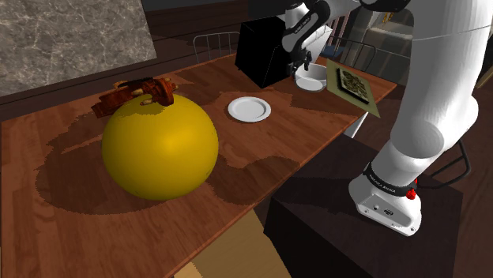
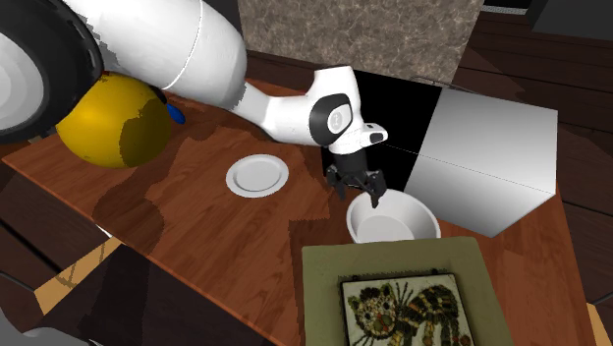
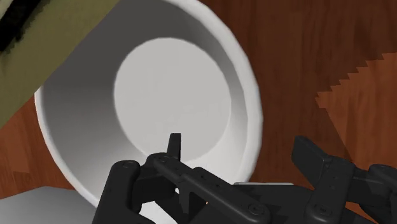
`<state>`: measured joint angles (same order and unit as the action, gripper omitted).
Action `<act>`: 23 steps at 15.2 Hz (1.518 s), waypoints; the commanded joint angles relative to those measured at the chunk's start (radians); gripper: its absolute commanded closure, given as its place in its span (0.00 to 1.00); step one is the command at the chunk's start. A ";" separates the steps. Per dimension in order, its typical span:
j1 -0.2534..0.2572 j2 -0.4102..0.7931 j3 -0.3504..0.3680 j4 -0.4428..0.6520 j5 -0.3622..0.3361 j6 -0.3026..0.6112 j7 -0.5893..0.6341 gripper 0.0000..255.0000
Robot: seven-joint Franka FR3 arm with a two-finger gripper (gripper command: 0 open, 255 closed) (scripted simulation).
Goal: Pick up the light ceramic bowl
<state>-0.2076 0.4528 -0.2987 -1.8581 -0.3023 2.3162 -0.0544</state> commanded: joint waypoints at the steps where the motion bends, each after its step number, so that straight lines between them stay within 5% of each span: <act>1: -0.001 0.015 0.000 -0.005 -0.001 0.019 0.006 0.00; 6: -0.004 0.047 0.002 -0.010 -0.002 0.054 0.017 0.00; 7: -0.002 0.045 0.002 -0.016 -0.004 0.059 0.021 1.00; 15: 0.005 0.041 0.002 -0.035 -0.009 0.071 0.033 1.00; 23: 0.003 -0.013 -0.002 0.003 -0.001 -0.015 -0.004 1.00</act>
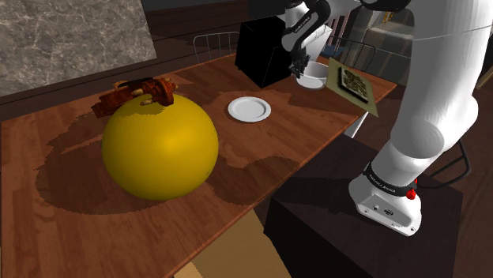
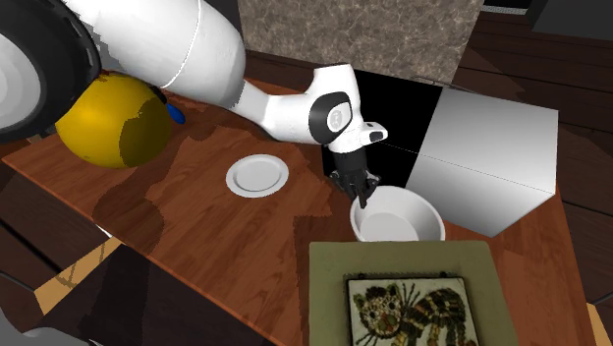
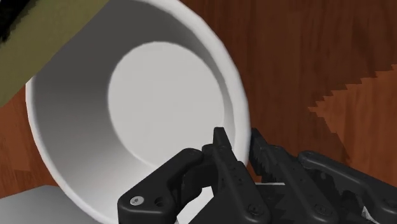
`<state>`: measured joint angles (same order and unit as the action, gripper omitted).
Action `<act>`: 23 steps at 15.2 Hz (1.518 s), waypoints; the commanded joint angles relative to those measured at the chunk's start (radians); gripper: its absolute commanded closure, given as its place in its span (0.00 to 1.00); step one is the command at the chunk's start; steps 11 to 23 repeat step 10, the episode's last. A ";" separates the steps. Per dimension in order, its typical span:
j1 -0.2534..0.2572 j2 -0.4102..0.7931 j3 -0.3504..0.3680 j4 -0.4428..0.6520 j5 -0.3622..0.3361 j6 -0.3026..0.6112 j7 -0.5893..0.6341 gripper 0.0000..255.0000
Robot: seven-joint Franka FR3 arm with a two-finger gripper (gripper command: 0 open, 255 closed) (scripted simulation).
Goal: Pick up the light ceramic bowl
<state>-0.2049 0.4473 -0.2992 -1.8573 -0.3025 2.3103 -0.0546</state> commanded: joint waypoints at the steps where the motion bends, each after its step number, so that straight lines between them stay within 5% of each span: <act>1: 0.001 -0.016 -0.001 0.005 0.000 -0.019 -0.007 1.00; 8: 0.006 -0.067 -0.003 0.029 0.001 -0.093 -0.027 1.00; 23: 0.006 -0.068 -0.003 0.030 0.001 -0.094 -0.028 1.00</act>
